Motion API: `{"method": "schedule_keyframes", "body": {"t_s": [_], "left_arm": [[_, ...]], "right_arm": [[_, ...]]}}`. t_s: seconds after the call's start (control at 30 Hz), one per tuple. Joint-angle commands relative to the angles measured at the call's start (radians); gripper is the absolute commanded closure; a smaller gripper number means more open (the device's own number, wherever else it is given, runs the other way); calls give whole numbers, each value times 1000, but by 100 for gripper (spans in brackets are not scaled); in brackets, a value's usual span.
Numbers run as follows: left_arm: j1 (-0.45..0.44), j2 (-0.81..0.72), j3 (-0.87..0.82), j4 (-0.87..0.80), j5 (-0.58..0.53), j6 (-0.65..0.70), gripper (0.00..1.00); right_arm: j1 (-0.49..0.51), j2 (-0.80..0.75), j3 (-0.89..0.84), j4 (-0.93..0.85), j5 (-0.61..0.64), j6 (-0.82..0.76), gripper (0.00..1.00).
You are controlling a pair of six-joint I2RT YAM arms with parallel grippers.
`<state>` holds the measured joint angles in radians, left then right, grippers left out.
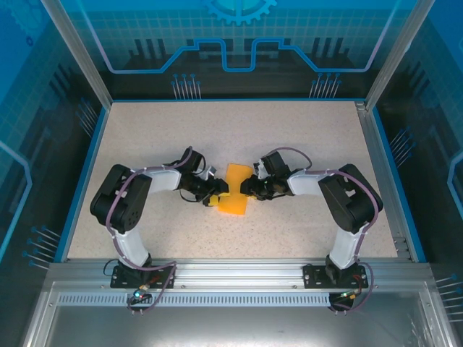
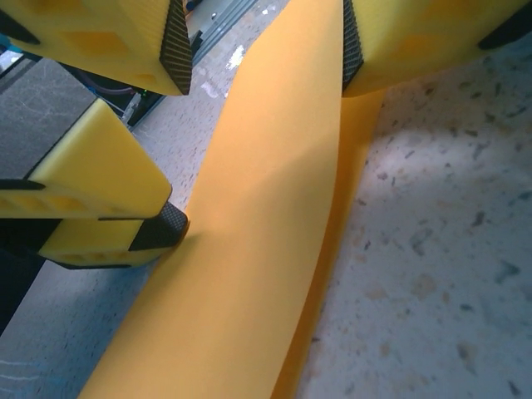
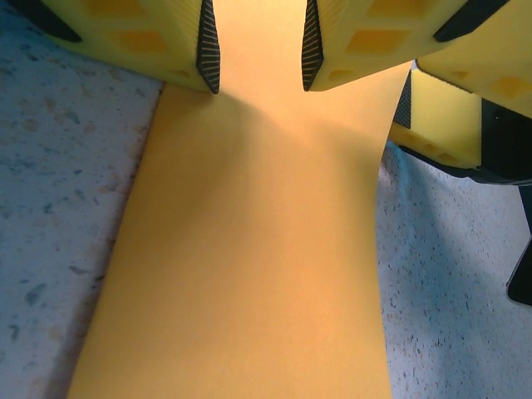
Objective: Fold a paper plane with a square sheet of paper (pick it up from the middle)
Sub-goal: Fold the triangle a second time at the center of the table.
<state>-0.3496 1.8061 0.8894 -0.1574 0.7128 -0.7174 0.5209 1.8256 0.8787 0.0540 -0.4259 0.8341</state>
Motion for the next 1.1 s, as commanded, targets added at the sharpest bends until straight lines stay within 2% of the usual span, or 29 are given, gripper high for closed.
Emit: {"method": "schedule_keyframes", "body": {"t_s": [0.0, 0.2, 0.4, 0.47, 0.6, 0.83, 0.9, 1.07], "left_arm": [[7, 29, 28, 49, 4, -53, 50], [18, 52, 51, 76, 9, -79, 55], [30, 69, 75, 74, 31, -80, 71], [29, 69, 79, 68, 33, -79, 72], [31, 60, 85, 61, 42, -76, 76], [32, 49, 109, 17, 46, -62, 82], [31, 49, 114, 10, 45, -62, 80], [31, 44, 118, -4, 43, -57, 82]], "right_arm": [[-1, 13, -12, -63, 17, -23, 65], [1, -4, -12, -50, 6, -30, 64], [9, -64, 9, -91, 27, -65, 61], [17, -96, 32, -124, 61, -85, 57], [74, -170, 62, -234, 184, -154, 51], [318, -226, 153, -406, 586, -286, 42], [379, -217, 159, -398, 645, -301, 40], [505, -150, 228, -432, 765, -347, 38]]}}
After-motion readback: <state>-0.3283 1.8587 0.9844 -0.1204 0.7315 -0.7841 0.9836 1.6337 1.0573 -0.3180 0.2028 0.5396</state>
